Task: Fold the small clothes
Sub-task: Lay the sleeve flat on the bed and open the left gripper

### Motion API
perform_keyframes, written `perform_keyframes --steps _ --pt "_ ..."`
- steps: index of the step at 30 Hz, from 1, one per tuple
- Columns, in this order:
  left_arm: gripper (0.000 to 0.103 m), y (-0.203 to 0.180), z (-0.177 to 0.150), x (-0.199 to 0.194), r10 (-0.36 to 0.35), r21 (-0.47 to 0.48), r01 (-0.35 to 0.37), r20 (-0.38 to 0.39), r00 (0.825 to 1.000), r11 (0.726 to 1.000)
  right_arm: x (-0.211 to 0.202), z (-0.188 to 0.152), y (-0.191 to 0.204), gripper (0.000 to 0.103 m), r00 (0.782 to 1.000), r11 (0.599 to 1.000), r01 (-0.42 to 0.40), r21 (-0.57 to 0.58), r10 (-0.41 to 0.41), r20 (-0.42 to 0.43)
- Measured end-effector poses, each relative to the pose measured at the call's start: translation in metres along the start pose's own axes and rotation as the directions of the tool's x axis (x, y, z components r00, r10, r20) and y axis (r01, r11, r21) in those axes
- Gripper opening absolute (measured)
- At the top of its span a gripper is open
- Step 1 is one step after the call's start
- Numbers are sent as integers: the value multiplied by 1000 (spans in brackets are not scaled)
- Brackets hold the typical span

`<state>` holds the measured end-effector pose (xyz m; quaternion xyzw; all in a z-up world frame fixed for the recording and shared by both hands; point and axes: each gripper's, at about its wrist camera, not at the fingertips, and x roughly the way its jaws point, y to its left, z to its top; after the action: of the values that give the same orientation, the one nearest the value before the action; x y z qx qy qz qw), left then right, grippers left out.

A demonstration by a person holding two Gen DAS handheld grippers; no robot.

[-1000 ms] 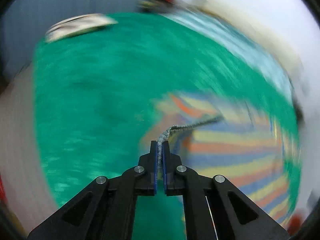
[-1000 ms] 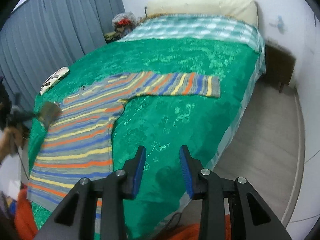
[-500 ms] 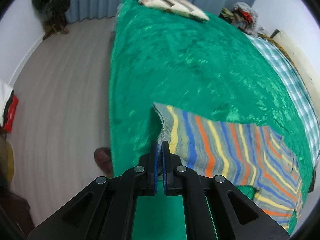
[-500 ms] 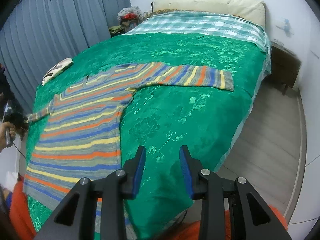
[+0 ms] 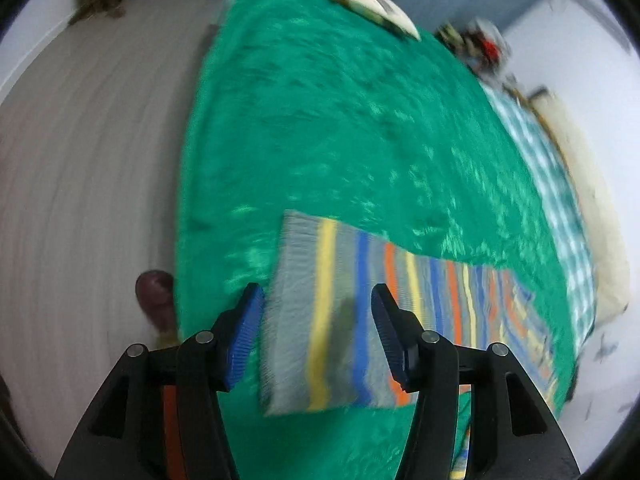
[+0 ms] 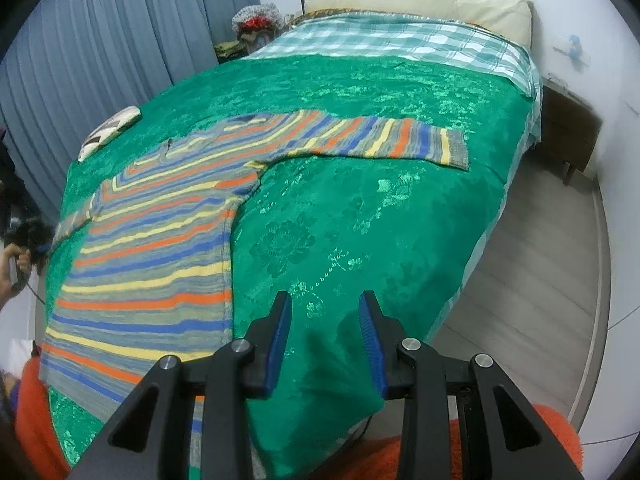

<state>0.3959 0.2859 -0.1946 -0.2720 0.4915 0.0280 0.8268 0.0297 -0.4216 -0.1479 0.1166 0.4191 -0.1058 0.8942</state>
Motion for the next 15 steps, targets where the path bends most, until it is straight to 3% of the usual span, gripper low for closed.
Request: perform_keyframes --steps 1,2,3,7,11,13,14,15 --pt "50 -7 0 4 33 33 -33 0 999 999 1 0 2 35 1000 1000 3 -4 -3 -4" --pt "10 -14 -1 7 75 70 -75 10 997 995 3 1 4 35 1000 1000 5 -11 -5 -8" --pt "2 -17 -2 8 113 93 -113 11 994 989 4 1 6 35 1000 1000 7 -16 -7 -10" --pt "1 -14 -4 3 247 53 -253 88 965 966 3 3 14 35 1000 999 13 -35 -14 -1" --pt "4 -12 -6 7 266 46 -270 86 960 962 6 2 17 35 1000 999 13 -45 -13 -7" --pt "14 -11 -10 2 269 45 -272 73 960 961 6 2 16 35 1000 999 13 -42 -14 -8" --pt "27 -11 -12 -4 276 49 -280 73 958 959 6 2 15 35 1000 999 13 -40 -13 -8" --pt "50 -13 -12 -6 290 55 -294 76 954 954 5 2 14 39 1000 999 13 -37 -14 -10"
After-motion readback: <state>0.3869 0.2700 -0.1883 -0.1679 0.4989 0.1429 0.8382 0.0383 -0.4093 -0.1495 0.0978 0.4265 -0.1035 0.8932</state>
